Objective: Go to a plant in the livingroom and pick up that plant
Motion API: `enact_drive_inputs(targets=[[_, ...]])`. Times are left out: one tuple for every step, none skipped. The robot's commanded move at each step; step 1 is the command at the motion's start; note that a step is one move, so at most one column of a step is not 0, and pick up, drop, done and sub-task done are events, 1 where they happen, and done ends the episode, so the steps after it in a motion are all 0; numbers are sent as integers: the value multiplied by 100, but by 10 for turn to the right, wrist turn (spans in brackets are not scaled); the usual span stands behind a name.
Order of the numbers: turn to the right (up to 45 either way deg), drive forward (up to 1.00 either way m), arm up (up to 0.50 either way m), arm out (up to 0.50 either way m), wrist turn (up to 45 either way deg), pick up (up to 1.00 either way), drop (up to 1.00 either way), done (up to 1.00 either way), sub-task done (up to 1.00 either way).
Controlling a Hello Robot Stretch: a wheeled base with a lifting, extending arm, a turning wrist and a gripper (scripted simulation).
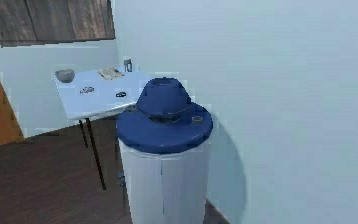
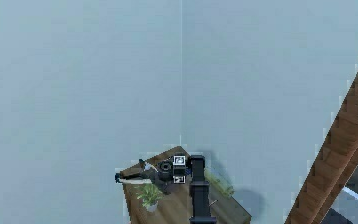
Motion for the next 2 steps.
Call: enact_drive_inputs(targets=[[0, 0, 0, 0, 120, 0, 0, 0, 0], [0, 0, -30, 0, 0, 0, 0, 0, 0]])
